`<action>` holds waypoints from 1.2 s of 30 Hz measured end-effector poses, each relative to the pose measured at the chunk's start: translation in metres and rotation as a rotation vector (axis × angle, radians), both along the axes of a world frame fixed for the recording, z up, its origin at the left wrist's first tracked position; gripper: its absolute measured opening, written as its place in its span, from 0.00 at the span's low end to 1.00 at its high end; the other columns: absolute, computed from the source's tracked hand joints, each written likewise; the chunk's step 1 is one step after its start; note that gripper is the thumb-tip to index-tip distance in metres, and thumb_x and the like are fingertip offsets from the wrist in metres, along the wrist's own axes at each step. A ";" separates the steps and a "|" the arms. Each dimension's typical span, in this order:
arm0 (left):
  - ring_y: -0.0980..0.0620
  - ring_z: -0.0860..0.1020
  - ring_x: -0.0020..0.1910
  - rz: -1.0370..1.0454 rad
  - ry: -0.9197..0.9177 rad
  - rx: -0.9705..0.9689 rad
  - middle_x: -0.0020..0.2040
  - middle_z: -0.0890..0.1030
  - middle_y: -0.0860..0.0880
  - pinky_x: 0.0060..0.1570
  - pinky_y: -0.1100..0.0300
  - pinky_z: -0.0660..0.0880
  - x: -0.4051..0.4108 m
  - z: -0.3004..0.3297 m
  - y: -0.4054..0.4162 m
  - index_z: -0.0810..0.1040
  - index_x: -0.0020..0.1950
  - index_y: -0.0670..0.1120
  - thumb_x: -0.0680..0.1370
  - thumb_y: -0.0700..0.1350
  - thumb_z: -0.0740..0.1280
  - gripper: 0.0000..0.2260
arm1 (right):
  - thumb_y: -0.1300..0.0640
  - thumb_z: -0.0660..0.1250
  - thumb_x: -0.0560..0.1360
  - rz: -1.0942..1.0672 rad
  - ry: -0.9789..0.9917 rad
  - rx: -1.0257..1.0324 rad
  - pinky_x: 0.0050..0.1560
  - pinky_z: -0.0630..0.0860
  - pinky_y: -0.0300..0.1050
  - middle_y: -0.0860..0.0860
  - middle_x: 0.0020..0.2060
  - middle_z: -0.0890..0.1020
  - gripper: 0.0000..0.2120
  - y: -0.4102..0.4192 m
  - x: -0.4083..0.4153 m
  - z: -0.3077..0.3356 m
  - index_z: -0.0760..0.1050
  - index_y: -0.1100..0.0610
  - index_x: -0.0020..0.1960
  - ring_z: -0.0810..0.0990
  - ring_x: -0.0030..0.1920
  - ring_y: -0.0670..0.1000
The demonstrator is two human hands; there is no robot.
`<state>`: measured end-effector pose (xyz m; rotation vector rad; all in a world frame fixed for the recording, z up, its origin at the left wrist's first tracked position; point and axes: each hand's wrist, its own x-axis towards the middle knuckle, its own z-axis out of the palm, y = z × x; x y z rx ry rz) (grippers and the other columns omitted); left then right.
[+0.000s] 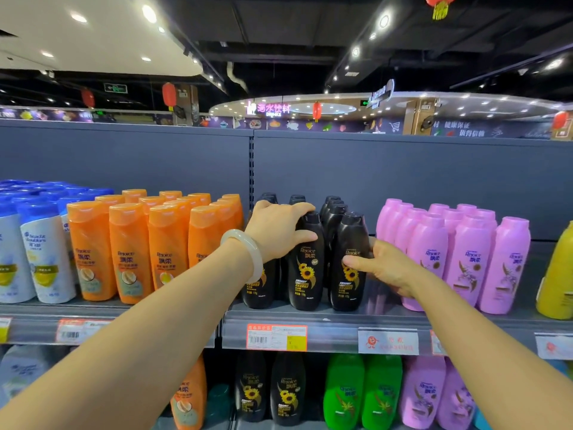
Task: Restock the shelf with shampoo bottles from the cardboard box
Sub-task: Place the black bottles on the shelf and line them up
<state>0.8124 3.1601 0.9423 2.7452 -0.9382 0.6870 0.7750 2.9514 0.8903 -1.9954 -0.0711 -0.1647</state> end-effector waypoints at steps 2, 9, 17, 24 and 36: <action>0.47 0.74 0.63 0.006 0.002 0.000 0.63 0.78 0.50 0.69 0.49 0.57 0.000 0.000 0.000 0.62 0.72 0.53 0.78 0.58 0.59 0.24 | 0.60 0.69 0.72 -0.003 -0.021 0.000 0.57 0.72 0.46 0.48 0.47 0.81 0.09 0.000 0.001 -0.002 0.74 0.49 0.49 0.78 0.51 0.48; 0.46 0.70 0.66 -0.008 -0.046 -0.076 0.65 0.75 0.48 0.68 0.48 0.61 -0.002 0.000 0.004 0.61 0.73 0.51 0.76 0.59 0.61 0.28 | 0.55 0.71 0.71 -0.035 -0.025 0.007 0.51 0.75 0.42 0.49 0.52 0.80 0.18 -0.006 -0.004 0.004 0.72 0.53 0.59 0.78 0.50 0.46; 0.43 0.69 0.66 0.145 -0.186 -0.371 0.65 0.75 0.45 0.65 0.48 0.65 -0.001 0.010 0.087 0.73 0.66 0.45 0.79 0.49 0.61 0.17 | 0.53 0.69 0.73 -0.305 -0.630 -0.148 0.55 0.69 0.37 0.48 0.54 0.77 0.17 0.034 -0.016 0.047 0.74 0.55 0.60 0.75 0.55 0.47; 0.41 0.71 0.64 0.284 -0.113 -0.330 0.63 0.76 0.43 0.63 0.48 0.66 0.007 0.006 0.146 0.75 0.63 0.44 0.79 0.49 0.61 0.16 | 0.47 0.65 0.74 -0.001 -0.616 -0.630 0.61 0.65 0.41 0.50 0.63 0.74 0.22 0.132 -0.010 0.064 0.71 0.55 0.65 0.71 0.64 0.50; 0.43 0.67 0.68 0.203 -0.099 -0.219 0.67 0.74 0.44 0.68 0.48 0.62 0.007 -0.014 0.159 0.71 0.67 0.46 0.78 0.53 0.62 0.20 | 0.43 0.66 0.72 0.009 -0.562 -0.867 0.73 0.57 0.53 0.49 0.68 0.71 0.26 0.165 0.017 0.034 0.70 0.52 0.67 0.60 0.73 0.53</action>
